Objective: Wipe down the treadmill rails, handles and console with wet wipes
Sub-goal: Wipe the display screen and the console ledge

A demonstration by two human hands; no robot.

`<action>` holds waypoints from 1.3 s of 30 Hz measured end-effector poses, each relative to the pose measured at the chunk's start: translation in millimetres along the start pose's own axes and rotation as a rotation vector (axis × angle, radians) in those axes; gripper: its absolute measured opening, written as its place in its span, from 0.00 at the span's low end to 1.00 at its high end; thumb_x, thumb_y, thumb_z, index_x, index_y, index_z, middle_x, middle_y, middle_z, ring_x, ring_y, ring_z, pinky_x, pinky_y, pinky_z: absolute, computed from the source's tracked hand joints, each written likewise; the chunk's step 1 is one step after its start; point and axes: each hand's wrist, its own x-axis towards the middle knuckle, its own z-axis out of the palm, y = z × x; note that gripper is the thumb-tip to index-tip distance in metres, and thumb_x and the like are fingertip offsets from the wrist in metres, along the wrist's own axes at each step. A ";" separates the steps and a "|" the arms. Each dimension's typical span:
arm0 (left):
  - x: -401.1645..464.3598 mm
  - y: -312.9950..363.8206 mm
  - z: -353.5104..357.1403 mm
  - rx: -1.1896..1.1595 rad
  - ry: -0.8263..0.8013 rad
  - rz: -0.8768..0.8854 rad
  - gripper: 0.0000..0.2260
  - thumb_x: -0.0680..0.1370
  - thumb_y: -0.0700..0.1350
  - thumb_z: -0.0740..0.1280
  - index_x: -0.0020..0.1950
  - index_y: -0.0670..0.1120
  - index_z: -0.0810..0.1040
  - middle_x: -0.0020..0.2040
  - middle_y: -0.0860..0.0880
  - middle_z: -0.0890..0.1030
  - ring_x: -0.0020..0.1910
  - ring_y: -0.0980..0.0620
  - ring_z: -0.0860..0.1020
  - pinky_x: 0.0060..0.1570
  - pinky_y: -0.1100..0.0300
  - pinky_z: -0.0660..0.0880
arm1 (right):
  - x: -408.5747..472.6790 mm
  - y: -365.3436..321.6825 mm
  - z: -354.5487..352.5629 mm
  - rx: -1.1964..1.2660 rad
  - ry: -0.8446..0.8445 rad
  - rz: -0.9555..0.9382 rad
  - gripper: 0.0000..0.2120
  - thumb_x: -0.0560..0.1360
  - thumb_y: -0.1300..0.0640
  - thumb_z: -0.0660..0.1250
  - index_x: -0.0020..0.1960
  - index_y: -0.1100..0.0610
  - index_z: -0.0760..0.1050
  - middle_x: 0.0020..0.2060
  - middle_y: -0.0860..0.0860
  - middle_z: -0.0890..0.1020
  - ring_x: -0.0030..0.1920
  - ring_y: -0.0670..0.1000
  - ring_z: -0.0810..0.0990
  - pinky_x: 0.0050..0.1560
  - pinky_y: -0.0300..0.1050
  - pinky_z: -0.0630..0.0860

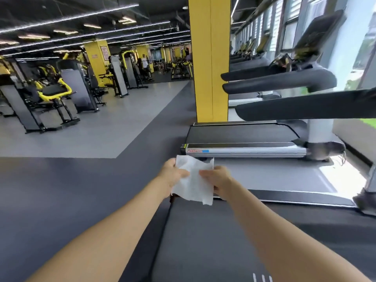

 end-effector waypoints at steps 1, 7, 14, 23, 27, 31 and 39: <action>16.6 6.7 9.2 0.108 0.034 0.063 0.15 0.72 0.31 0.67 0.56 0.41 0.74 0.49 0.43 0.78 0.45 0.45 0.76 0.44 0.54 0.74 | 11.8 -8.6 -5.3 -0.005 0.055 -0.031 0.02 0.75 0.66 0.65 0.44 0.62 0.75 0.45 0.58 0.80 0.46 0.58 0.80 0.52 0.55 0.78; 91.6 31.7 78.8 0.155 -0.068 0.235 0.07 0.79 0.46 0.65 0.52 0.44 0.72 0.48 0.47 0.76 0.48 0.49 0.73 0.43 0.58 0.70 | 72.7 -52.7 -43.5 -0.057 0.176 -0.164 0.03 0.73 0.66 0.64 0.40 0.64 0.71 0.32 0.56 0.70 0.31 0.51 0.68 0.31 0.40 0.67; 192.1 73.5 158.4 -0.334 -0.455 0.006 0.16 0.78 0.51 0.66 0.59 0.42 0.72 0.48 0.46 0.81 0.45 0.50 0.79 0.41 0.58 0.76 | 145.1 -91.1 -109.6 0.153 0.179 -0.218 0.12 0.79 0.58 0.60 0.38 0.58 0.73 0.31 0.52 0.70 0.32 0.49 0.68 0.35 0.39 0.65; 323.1 182.3 261.9 -0.326 -0.856 -0.074 0.08 0.80 0.33 0.57 0.50 0.39 0.75 0.39 0.43 0.81 0.35 0.48 0.80 0.39 0.53 0.78 | 234.6 -192.0 -214.0 0.413 0.480 -0.123 0.14 0.79 0.54 0.59 0.50 0.62 0.80 0.41 0.55 0.77 0.37 0.51 0.75 0.44 0.44 0.74; 341.5 260.3 292.8 -0.313 -0.941 -0.113 0.08 0.80 0.36 0.56 0.54 0.40 0.74 0.46 0.41 0.77 0.41 0.47 0.80 0.46 0.52 0.78 | 230.3 -244.5 -251.0 0.313 0.666 -0.008 0.04 0.76 0.57 0.65 0.48 0.58 0.75 0.40 0.53 0.76 0.40 0.51 0.75 0.49 0.44 0.75; 328.1 323.0 332.0 -0.227 -1.152 -0.145 0.15 0.79 0.38 0.56 0.65 0.38 0.71 0.54 0.37 0.80 0.51 0.41 0.80 0.53 0.47 0.77 | 197.8 -287.1 -286.3 0.470 0.610 -0.064 0.09 0.75 0.59 0.67 0.53 0.60 0.77 0.42 0.55 0.80 0.45 0.54 0.77 0.51 0.46 0.74; 274.6 417.1 458.9 -0.098 -1.345 0.044 0.11 0.77 0.29 0.60 0.51 0.42 0.75 0.44 0.44 0.79 0.41 0.47 0.78 0.36 0.59 0.79 | 123.5 -346.8 -397.2 0.524 0.914 -0.242 0.09 0.76 0.69 0.63 0.47 0.57 0.78 0.38 0.53 0.81 0.38 0.50 0.78 0.34 0.37 0.76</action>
